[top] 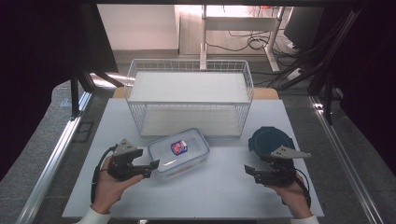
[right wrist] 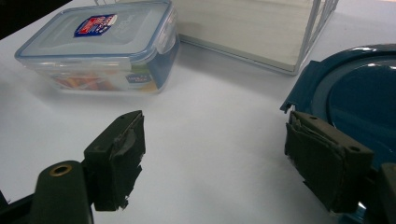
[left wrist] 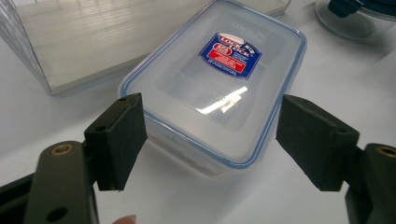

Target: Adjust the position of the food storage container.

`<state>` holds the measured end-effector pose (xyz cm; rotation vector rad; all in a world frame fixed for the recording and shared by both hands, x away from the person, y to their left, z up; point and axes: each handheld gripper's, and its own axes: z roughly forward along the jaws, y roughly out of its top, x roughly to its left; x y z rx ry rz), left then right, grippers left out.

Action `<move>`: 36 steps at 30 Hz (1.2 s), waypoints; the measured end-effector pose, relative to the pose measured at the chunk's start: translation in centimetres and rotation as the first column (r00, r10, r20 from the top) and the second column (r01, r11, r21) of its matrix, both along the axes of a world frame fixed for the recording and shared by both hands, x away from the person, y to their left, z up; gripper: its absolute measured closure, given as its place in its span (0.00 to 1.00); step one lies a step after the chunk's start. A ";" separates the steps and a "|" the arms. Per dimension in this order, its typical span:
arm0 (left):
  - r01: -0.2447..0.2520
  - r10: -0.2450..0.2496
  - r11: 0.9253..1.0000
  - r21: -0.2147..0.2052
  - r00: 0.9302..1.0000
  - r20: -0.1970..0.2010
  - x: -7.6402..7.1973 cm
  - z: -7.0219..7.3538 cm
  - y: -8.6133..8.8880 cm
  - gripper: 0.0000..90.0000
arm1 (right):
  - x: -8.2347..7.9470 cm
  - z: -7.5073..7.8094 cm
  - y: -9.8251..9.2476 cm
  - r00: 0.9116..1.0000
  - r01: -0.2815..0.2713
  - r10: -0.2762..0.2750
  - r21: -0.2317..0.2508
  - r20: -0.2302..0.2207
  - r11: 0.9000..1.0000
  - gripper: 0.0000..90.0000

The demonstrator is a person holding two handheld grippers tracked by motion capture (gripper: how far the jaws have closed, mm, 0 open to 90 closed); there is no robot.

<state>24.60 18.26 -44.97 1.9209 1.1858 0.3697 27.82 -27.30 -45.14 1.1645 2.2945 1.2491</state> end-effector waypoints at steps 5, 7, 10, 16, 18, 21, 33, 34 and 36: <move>0.023 -0.023 1.000 -0.013 1.000 -0.001 1.0 0.4 -0.4 0.35 | 0.3 0.1 -0.1 1.000 -0.002 0.002 0.009 -0.006 1.000 0.23; 0.026 -0.026 1.000 -0.016 1.000 -0.004 1.4 0.5 -0.5 0.36 | 0.3 0.1 -0.1 1.000 0.000 0.000 0.010 -0.007 1.000 0.24; 0.048 -0.048 0.998 -0.032 0.999 -0.010 2.6 1.0 -1.1 0.40 | 0.4 0.0 -0.2 1.000 0.007 -0.007 0.005 -0.014 1.000 0.24; 0.068 -0.069 0.997 -0.021 0.998 -0.010 4.7 2.0 -2.0 0.48 | 0.4 0.0 -0.2 1.000 0.007 -0.007 0.006 -0.016 1.000 0.24; 0.071 -0.071 0.997 -0.019 0.997 -0.015 5.5 2.2 -2.1 0.53 | 0.4 0.0 -0.3 1.000 0.009 -0.008 0.006 -0.017 1.000 0.24; 0.083 -0.083 0.996 -0.010 0.996 -0.029 6.7 2.3 -2.4 0.62 | 0.5 0.1 -0.4 1.000 0.012 -0.012 0.010 -0.016 1.000 0.24; 0.125 -0.123 0.992 0.022 0.990 -0.071 11.3 1.8 -4.2 0.86 | 0.5 0.1 -0.4 1.000 0.022 -0.022 0.004 -0.018 1.000 0.24; 0.125 -0.123 0.992 0.022 0.990 -0.071 11.3 1.8 -4.2 0.89 | 0.5 0.1 -0.4 1.000 0.022 -0.022 0.004 -0.018 1.000 0.24; 0.130 -0.128 0.991 0.031 0.990 -0.065 12.4 1.5 -4.9 0.95 | 0.6 -0.1 -0.3 1.000 0.026 -0.026 -0.003 -0.017 1.000 0.24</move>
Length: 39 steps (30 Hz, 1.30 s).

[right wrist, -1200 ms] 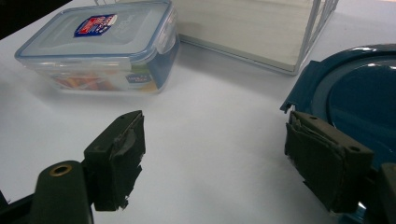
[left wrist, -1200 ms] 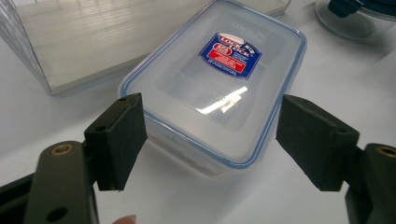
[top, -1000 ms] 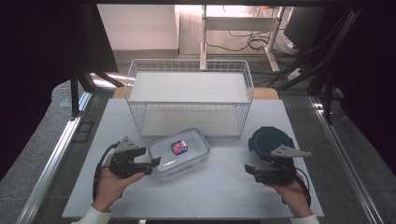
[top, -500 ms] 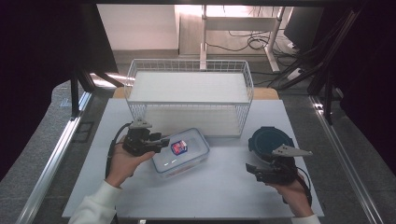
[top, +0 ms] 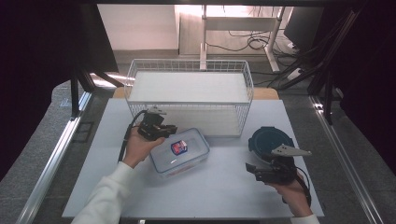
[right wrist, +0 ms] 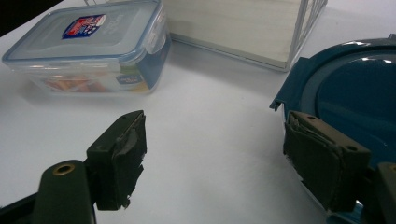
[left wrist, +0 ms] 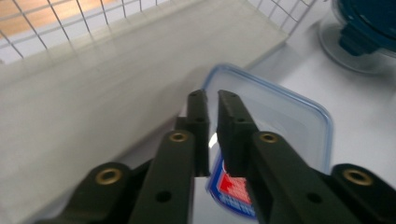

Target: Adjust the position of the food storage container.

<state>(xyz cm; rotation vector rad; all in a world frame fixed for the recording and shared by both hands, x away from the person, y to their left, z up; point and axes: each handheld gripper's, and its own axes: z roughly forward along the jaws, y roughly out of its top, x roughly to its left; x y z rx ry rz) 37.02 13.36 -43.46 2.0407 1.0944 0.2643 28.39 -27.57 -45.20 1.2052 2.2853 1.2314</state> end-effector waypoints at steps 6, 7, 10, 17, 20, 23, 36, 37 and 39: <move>-0.006 0.004 0.995 0.098 1.000 0.021 1.6 -0.8 -1.0 1.00 | 0.1 -0.2 -0.2 1.000 0.006 -0.006 -0.003 -0.007 1.000 0.24; -0.006 0.003 0.994 0.109 1.000 0.021 1.8 -0.9 -1.1 1.00 | 0.1 -0.2 -0.2 1.000 0.006 -0.006 -0.003 -0.007 1.000 0.24; 0.006 -0.007 0.990 0.143 1.000 0.005 2.6 -1.9 -1.3 1.00 | 0.1 -0.3 -0.2 1.000 0.008 -0.008 -0.003 -0.007 1.000 0.24; 0.022 -0.020 0.986 0.167 1.000 -0.010 3.3 -2.9 -1.5 1.00 | 0.1 -0.4 -0.1 1.000 0.013 -0.013 -0.007 -0.009 1.000 0.24; 0.033 -0.032 0.982 0.187 0.999 -0.009 3.4 -3.3 -1.9 1.00 | 0.2 -0.5 0.0 1.000 0.011 -0.011 -0.009 -0.009 1.000 0.24; 0.030 -0.029 0.979 0.202 1.000 -0.008 3.5 -3.5 -2.0 1.00 | 0.2 -0.6 -0.1 1.000 0.010 -0.010 -0.007 -0.011 1.000 0.24; 0.106 -0.100 0.967 0.233 0.994 -0.037 3.3 -3.8 -3.1 1.00 | 0.2 -0.6 0.0 1.000 0.008 -0.008 -0.013 -0.010 1.000 0.24; 0.124 -0.118 0.964 0.236 0.992 -0.040 3.2 -3.8 -3.3 1.00 | 0.2 -0.7 0.0 1.000 0.008 -0.008 -0.014 -0.010 1.000 0.24; 0.169 -0.159 0.955 0.244 0.985 -0.061 2.8 -3.9 -3.8 1.00 | 0.2 -0.7 0.0 1.000 0.009 -0.009 -0.013 -0.011 1.000 0.24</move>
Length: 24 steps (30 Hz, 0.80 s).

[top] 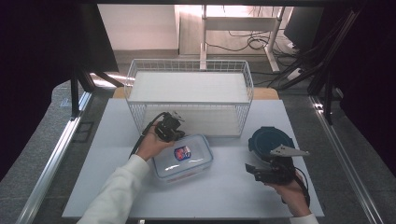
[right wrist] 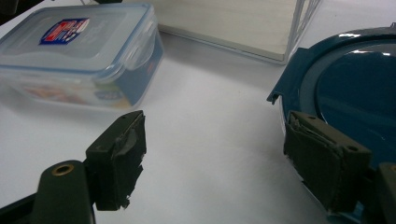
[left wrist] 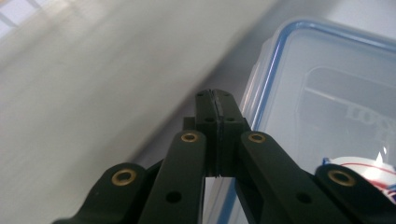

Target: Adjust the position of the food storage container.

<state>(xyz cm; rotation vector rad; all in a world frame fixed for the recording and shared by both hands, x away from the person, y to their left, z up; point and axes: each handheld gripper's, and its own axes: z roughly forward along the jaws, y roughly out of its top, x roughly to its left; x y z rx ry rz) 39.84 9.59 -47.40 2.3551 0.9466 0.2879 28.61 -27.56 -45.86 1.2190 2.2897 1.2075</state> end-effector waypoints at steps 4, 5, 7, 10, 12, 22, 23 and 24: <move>0.045 -0.046 0.999 -0.007 0.999 -0.009 -0.6 0.0 -0.8 1.00 | 0.0 0.0 0.0 1.000 -0.002 0.002 -0.002 0.002 1.000 0.24; 0.058 -0.058 0.998 -0.004 0.998 -0.010 -0.8 0.1 -1.0 1.00 | -0.1 0.0 0.1 1.000 -0.002 0.002 -0.001 0.002 1.000 0.24; 0.070 -0.070 0.998 0.002 0.997 -0.011 -0.9 0.1 -1.2 1.00 | -0.1 0.1 0.1 1.000 -0.002 0.002 -0.001 0.003 1.000 0.24; 0.099 -0.099 0.995 0.010 0.995 -0.015 -1.4 0.2 -1.8 1.00 | -0.1 0.1 0.1 1.000 -0.001 0.001 -0.001 0.004 1.000 0.24; 0.117 -0.117 0.993 0.015 0.993 -0.017 -1.7 0.2 -2.1 1.00 | -0.1 0.1 0.1 1.000 -0.002 0.002 -0.003 0.004 1.000 0.24; 0.196 -0.195 0.981 0.007 0.980 -0.041 -2.9 0.3 -3.4 1.00 | -0.1 0.1 0.3 1.000 -0.005 0.005 -0.004 0.003 1.000 0.24; 0.203 -0.202 0.979 0.006 0.978 -0.044 -3.0 0.3 -3.5 1.00 | -0.1 0.0 0.3 1.000 -0.005 0.005 -0.006 0.002 1.000 0.24; 0.205 -0.204 0.979 0.004 0.978 -0.043 -3.0 0.3 -3.5 1.00 | -0.1 0.0 0.3 1.000 -0.005 0.005 -0.006 0.002 1.000 0.24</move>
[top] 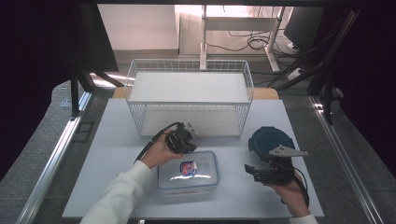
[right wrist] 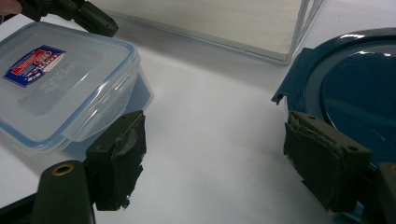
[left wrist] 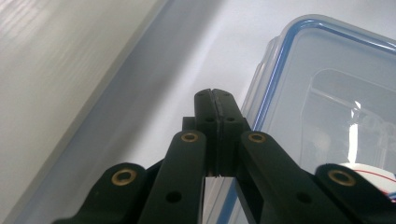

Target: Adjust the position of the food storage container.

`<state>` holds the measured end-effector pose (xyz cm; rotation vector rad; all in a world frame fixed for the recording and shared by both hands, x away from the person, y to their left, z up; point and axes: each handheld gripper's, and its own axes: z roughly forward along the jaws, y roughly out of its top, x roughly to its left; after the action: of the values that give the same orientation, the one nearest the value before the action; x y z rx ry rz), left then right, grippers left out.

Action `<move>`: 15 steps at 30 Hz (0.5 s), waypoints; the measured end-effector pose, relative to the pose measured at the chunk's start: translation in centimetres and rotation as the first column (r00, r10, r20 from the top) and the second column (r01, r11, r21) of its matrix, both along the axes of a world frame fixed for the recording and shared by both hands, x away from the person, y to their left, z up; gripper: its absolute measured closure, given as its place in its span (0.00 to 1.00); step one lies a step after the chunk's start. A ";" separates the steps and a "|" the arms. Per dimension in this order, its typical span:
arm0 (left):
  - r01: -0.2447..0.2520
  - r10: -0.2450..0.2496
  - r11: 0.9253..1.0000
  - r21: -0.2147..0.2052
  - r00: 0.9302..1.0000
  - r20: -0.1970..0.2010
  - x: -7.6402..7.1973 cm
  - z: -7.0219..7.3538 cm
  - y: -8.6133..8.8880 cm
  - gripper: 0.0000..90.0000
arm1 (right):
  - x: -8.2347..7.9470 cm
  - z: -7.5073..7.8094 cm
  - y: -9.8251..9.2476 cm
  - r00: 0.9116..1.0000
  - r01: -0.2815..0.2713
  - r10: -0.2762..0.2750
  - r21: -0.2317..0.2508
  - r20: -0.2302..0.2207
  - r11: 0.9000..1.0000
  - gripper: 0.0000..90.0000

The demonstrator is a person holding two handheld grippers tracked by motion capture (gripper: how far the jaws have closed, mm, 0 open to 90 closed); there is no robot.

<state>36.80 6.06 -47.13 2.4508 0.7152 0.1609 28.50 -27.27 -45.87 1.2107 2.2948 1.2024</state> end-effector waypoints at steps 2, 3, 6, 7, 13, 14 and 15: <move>-0.001 0.001 1.000 0.004 1.000 0.003 -0.1 0.0 -0.1 1.00 | 0.0 0.0 0.0 1.000 0.000 0.000 -0.001 -0.001 1.000 0.24; -0.001 0.001 1.000 0.002 1.000 0.001 -0.1 0.0 -0.1 1.00 | 0.0 0.0 0.0 1.000 0.000 0.000 -0.001 -0.001 1.000 0.24; -0.002 0.002 1.000 -0.006 1.000 -0.005 0.0 -0.1 0.0 1.00 | 0.0 0.0 0.0 1.000 0.001 -0.001 0.000 0.001 1.000 0.24; -0.003 0.003 1.000 -0.006 1.000 -0.005 0.0 -0.1 0.0 1.00 | 0.0 0.0 0.0 1.000 0.001 -0.001 0.000 0.001 1.000 0.24; -0.029 0.030 0.999 -0.023 0.999 0.036 -0.4 0.7 0.7 1.00 | 0.0 0.0 0.0 1.000 0.002 -0.002 0.003 0.004 1.000 0.24; -0.040 0.042 0.998 -0.047 0.998 0.045 -0.7 1.1 1.1 1.00 | -0.1 0.1 0.0 1.000 0.002 -0.002 0.011 0.006 1.000 0.23; -0.068 0.074 0.993 -0.096 0.996 0.054 -1.3 1.9 2.0 1.00 | -0.1 0.1 0.0 1.000 0.003 -0.003 0.016 0.004 1.000 0.23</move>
<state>35.53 8.01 -45.25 2.3235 0.7678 0.2198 28.42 -27.28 -45.78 1.2158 2.2836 1.2226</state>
